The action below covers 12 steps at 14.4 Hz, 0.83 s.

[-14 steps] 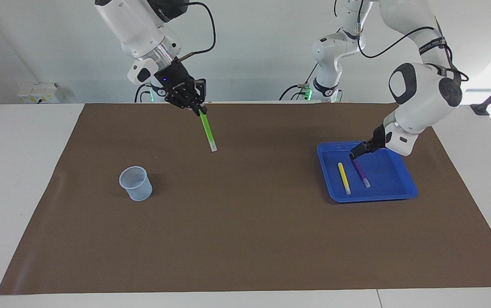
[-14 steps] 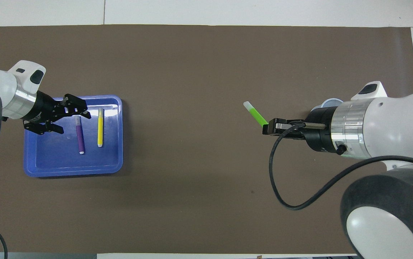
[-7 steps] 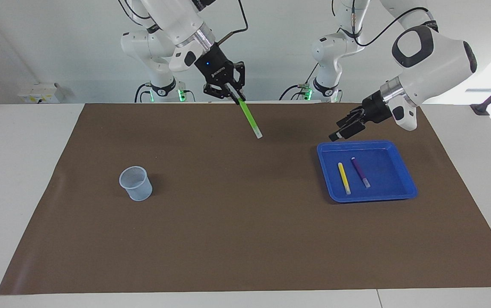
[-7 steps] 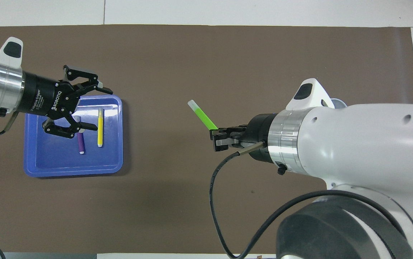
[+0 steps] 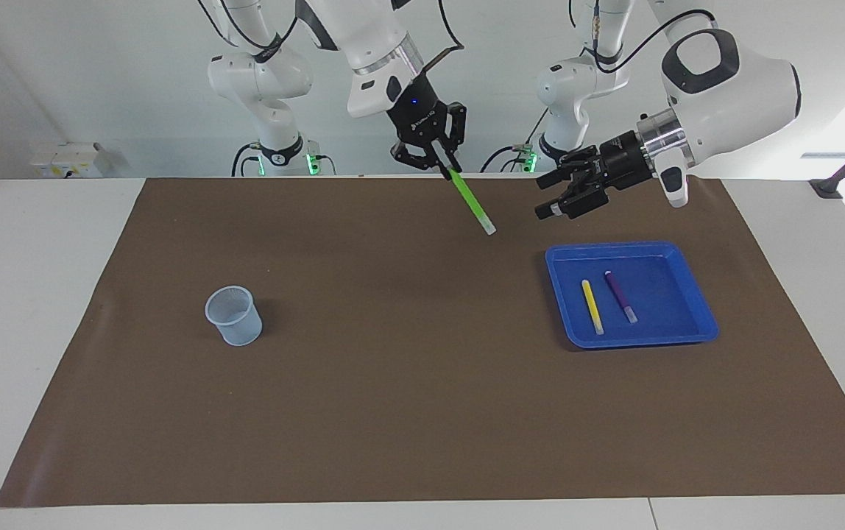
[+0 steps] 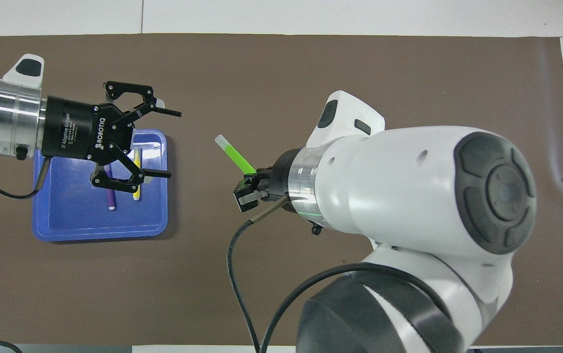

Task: Right arm passes pens to left for tray arrangement
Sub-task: 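Carry the green pen toward the left gripper while the left gripper approaches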

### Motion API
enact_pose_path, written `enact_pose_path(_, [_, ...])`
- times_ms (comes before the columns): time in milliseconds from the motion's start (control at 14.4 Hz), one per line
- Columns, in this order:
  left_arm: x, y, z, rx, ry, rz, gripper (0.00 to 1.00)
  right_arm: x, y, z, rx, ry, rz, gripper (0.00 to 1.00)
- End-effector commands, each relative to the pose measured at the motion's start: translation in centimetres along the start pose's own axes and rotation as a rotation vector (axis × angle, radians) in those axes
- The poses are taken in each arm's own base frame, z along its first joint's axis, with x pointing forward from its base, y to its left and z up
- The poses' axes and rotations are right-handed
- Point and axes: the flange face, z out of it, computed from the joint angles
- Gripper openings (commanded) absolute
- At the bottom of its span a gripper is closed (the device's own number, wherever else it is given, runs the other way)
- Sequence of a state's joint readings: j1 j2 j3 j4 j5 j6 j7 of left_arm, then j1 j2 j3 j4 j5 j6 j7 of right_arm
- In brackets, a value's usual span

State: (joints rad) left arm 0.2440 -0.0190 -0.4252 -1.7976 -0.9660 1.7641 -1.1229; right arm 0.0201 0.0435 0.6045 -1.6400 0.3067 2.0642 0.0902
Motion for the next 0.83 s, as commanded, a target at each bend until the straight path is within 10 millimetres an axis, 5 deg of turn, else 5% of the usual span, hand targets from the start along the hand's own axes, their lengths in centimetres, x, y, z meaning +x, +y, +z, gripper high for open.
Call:
enact_pose_path(0, [-0.5,-1.6,1.7,-0.079,-0.006,-0.054,1.0,1.4,-1.9,0.7,-0.009,-0.025,-0.098,0.0])
enact_pose_path(208, [-1.2,-2.7,4.6,-0.098,0.035,-0.042,1.0,1.5,-3.6,0.6,-0.028,-0.046,-0.159,0.0])
enact_pose_path(763, [-1.6,-3.7,4.4,-0.079,0.036,-0.02,0.87,1.2,-4.8,0.6,-0.041,-0.046,-0.192,0.0])
